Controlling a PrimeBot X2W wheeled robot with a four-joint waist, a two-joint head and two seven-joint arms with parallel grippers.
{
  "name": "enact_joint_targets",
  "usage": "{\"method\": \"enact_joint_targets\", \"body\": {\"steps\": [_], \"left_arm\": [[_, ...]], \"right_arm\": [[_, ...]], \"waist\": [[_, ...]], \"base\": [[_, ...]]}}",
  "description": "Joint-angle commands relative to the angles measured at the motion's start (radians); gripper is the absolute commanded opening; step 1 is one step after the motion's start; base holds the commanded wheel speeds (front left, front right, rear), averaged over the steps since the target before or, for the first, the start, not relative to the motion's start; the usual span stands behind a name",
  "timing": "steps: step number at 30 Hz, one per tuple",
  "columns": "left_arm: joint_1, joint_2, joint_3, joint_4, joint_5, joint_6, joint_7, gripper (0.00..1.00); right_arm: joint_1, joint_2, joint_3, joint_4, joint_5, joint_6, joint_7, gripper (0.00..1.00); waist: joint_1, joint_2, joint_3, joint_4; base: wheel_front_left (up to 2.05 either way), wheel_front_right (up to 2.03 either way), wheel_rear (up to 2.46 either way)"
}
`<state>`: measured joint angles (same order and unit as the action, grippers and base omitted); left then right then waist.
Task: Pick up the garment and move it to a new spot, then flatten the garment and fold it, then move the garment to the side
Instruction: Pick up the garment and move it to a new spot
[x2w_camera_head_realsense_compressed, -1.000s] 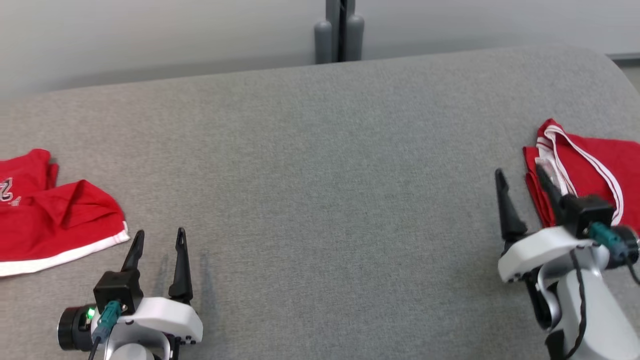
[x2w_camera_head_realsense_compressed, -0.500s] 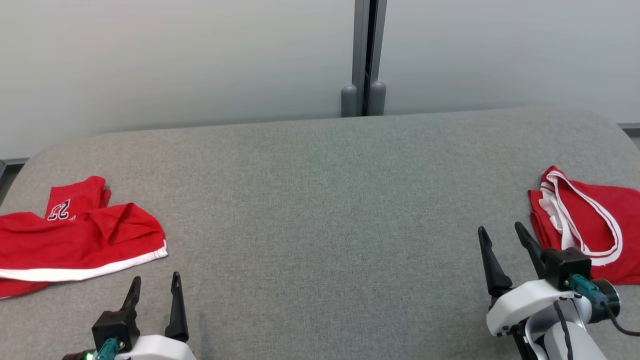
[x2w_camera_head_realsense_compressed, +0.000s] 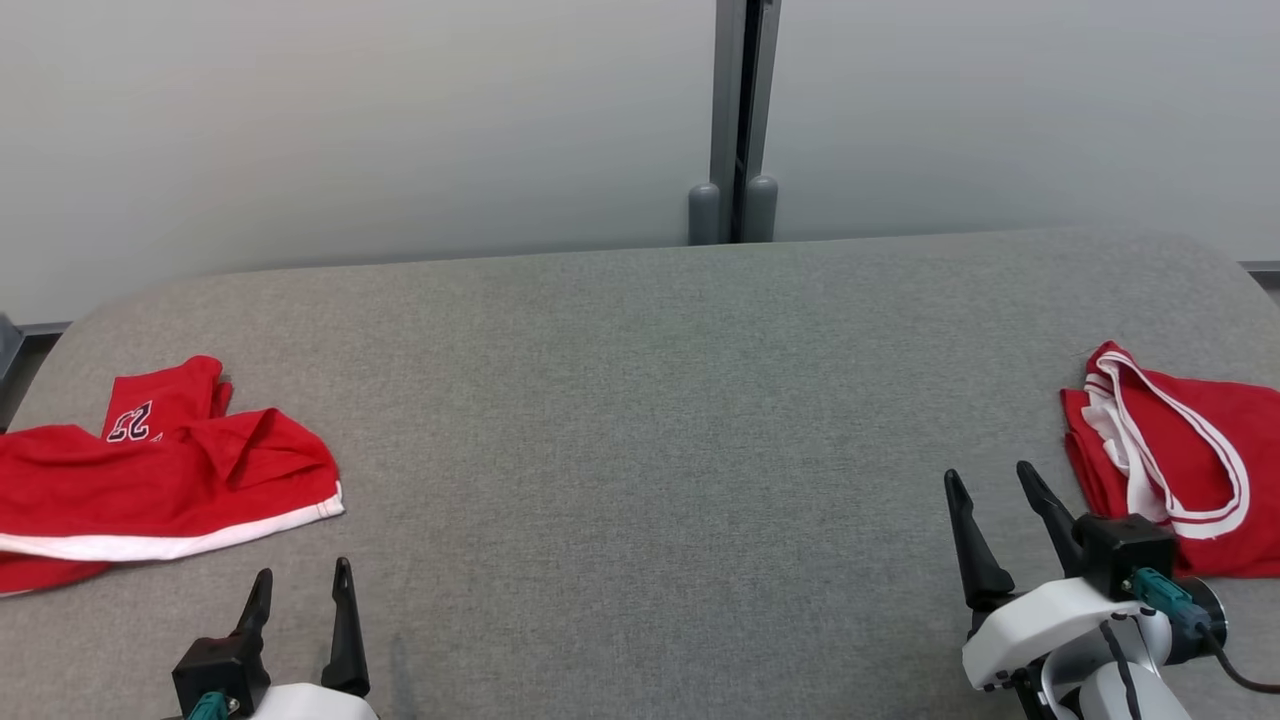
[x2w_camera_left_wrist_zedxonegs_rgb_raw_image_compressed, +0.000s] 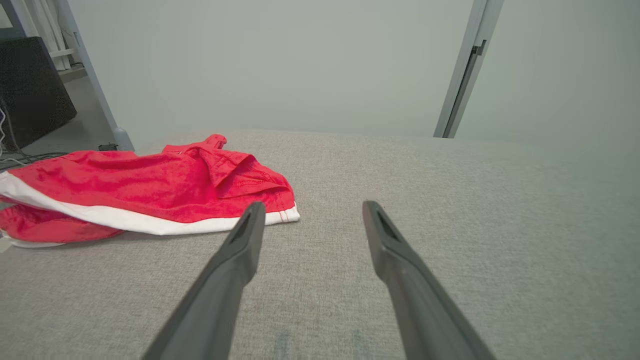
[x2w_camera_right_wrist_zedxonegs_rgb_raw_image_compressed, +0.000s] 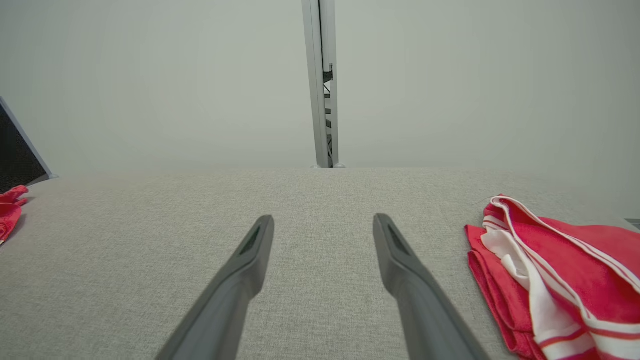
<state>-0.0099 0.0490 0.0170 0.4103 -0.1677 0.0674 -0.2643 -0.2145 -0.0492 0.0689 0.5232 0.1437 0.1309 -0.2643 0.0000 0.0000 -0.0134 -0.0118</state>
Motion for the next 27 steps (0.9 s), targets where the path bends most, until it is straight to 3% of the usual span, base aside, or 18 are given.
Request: {"method": "enact_joint_targets", "body": {"steps": [1, 6, 18, 27], "left_arm": [[-0.014, 0.004, 0.004, -0.004, -0.008, 0.008, 0.000, 1.00], [-0.009, 0.004, 0.014, -0.003, -0.015, 0.015, 0.000, 1.00], [-0.015, 0.004, 0.082, -0.009, -0.021, 0.021, 0.000, 1.00], [0.015, 0.003, 0.154, -0.009, -0.026, 0.013, 0.000, 1.00]], "right_arm": [[0.005, -0.004, 0.000, -0.006, -0.004, 0.000, 0.000, 1.00], [0.002, -0.004, 0.022, -0.011, 0.000, 0.000, 0.000, 1.00], [-0.018, -0.005, 0.090, -0.001, 0.008, 0.000, 0.000, 1.00], [-0.063, -0.006, 0.175, 0.024, 0.022, 0.000, 0.000, 1.00]], "waist": [[0.0000, 0.0000, 0.009, 0.012], [0.0000, 0.0000, 0.027, 0.071], [0.0000, 0.0000, 0.079, 0.306], [0.0000, 0.0000, 0.092, 0.366]], "base": [[0.00, 0.00, 0.00], [0.00, 0.00, 0.00], [0.00, 0.00, 0.00], [0.00, 0.00, 0.00]]}}
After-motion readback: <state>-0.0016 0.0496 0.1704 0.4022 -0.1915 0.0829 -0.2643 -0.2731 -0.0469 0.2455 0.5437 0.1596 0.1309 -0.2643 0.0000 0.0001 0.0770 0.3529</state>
